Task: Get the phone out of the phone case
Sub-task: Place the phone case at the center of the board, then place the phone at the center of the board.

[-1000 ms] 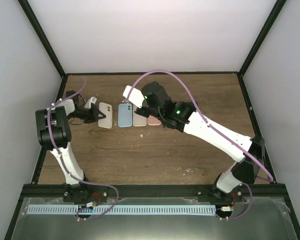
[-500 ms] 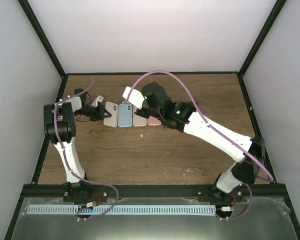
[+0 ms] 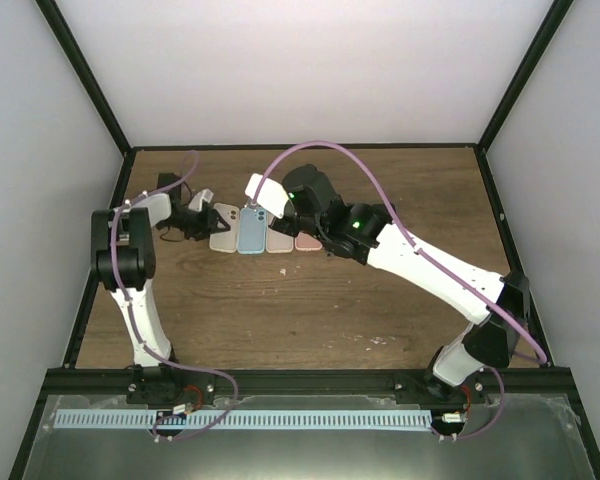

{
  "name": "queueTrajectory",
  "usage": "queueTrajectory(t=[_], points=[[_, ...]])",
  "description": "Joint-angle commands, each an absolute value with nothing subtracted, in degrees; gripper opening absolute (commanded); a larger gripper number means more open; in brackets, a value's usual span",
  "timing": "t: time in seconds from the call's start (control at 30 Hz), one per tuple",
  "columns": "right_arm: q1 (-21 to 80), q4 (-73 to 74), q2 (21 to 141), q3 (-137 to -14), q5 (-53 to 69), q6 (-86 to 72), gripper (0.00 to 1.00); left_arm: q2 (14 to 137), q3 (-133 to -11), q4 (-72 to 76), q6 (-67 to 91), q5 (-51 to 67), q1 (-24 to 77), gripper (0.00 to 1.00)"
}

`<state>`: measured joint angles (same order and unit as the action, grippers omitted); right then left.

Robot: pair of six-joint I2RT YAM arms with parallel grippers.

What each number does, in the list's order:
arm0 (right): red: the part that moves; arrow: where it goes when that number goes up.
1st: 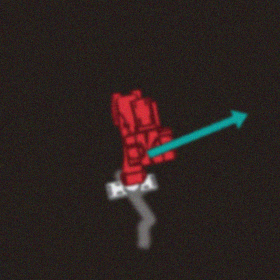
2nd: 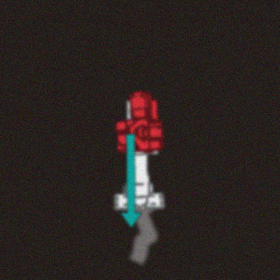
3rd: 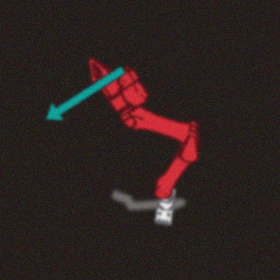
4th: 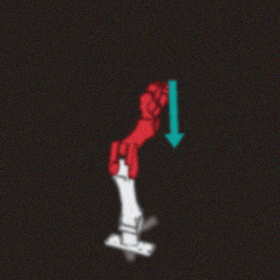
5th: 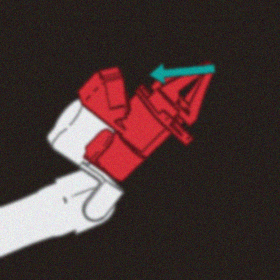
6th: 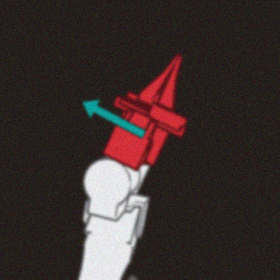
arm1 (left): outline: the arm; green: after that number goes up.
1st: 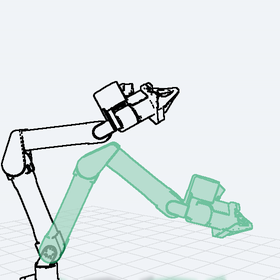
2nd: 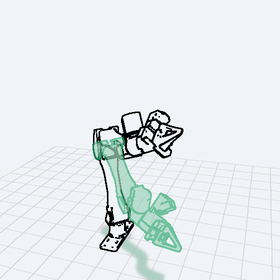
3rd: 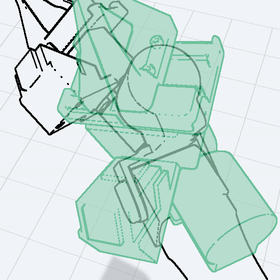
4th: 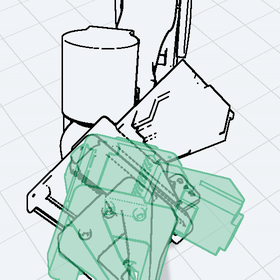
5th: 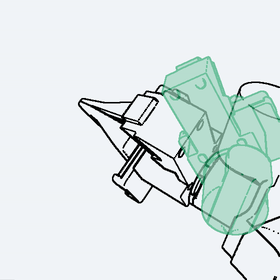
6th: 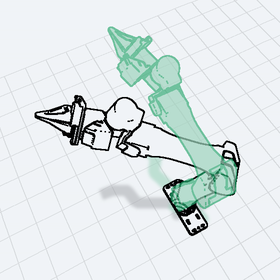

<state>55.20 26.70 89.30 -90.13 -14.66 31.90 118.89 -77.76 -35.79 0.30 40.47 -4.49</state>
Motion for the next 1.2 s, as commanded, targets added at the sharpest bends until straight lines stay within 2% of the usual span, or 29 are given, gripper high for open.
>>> queueTrajectory(t=[0.0,0.13,0.2,0.37,0.53,0.7,0.83,0.97,1.17], points=[[54.9,22.1,88.2,-90.0,-15.7,32.6,0.01,115.3,-75.2,-34.9,1.2,32.0,-4.7,0.51],[54.9,18.4,88.4,-88.2,-17.0,35.5,0.01,111.6,-73.7,-34.5,1.6,25.7,-4.8,0.65],[54.9,16.0,89.1,-87.4,-18.3,37.0,0.01,109.1,-72.4,-33.6,1.5,24.7,-5.0,0.78],[54.9,8.2,90.0,-84.5,-21.3,41.2,0.01,101.9,-71.2,-34.8,1.6,25.2,-5.8,0.84],[55.0,-0.6,91.1,-81.9,-24.2,47.0,0.01,92.5,-73.1,-36.6,3.0,34.1,-9.0,0.99],[56.1,-14.8,93.1,-77.0,-27.9,56.8,0.01,86.4,-76.7,-36.5,7.3,46.1,-11.3,1.0],[57.8,-33.6,94.7,-71.1,-30.1,68.9,0.01,84.5,-79.9,-36.6,12.6,58.2,-11.6,1.0],[59.8,-49.7,96.5,-65.7,-29.9,80.4,0.01,82.4,-77.2,-29.9,21.7,69.4,-11.6,1.0],[61.7,-55.4,98.6,-64.0,-29.3,85.5,0.01,78.5,-71.5,-19.7,32.3,74.4,-10.9,0.97]])
